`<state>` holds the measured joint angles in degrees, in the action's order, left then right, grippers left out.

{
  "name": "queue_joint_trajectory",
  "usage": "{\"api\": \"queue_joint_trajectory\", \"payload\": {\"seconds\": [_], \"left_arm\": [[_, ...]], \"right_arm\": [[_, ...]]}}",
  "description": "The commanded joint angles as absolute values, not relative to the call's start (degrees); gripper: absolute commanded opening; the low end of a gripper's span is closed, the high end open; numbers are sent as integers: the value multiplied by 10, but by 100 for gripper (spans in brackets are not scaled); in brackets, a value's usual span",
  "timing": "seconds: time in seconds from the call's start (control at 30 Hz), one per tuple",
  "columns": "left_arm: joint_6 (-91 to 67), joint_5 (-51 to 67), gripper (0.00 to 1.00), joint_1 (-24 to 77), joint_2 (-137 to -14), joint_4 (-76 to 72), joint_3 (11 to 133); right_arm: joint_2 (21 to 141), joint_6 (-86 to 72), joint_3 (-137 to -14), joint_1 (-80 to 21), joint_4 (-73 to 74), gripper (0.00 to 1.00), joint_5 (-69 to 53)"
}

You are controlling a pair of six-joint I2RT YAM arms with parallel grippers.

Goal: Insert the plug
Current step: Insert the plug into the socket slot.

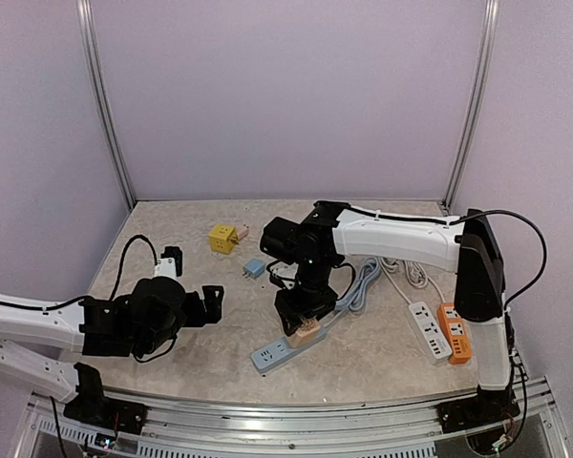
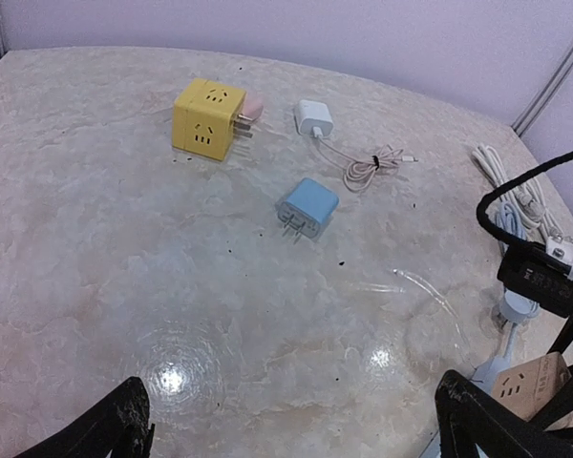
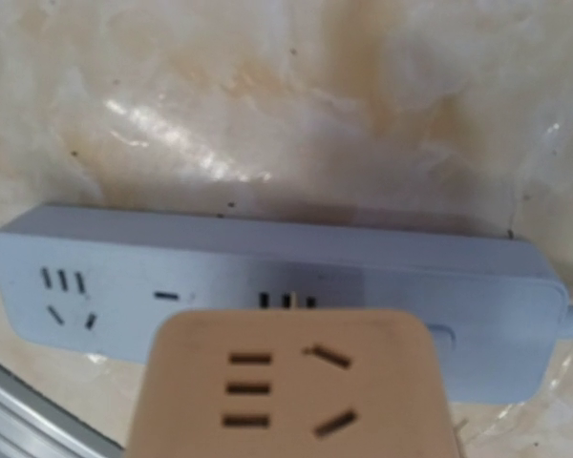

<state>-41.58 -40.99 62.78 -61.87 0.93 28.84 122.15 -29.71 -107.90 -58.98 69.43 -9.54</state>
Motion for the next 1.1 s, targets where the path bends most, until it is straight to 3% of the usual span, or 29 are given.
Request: {"api": "queue_joint_trajectory", "payload": {"seconds": [0.0, 0.8, 1.07], "left_arm": [[-405, -420, 99, 631, -608, 4, 276], [-378, -435, 99, 631, -597, -19, 275], [-398, -444, 99, 631, -593, -3, 271]], "right_arm": [[1231, -307, -1089, -596, 709, 0, -85], [1253, -311, -1077, -609, 713, 0, -88], [1307, -291, -1126, -609, 770, 0, -62]]}}
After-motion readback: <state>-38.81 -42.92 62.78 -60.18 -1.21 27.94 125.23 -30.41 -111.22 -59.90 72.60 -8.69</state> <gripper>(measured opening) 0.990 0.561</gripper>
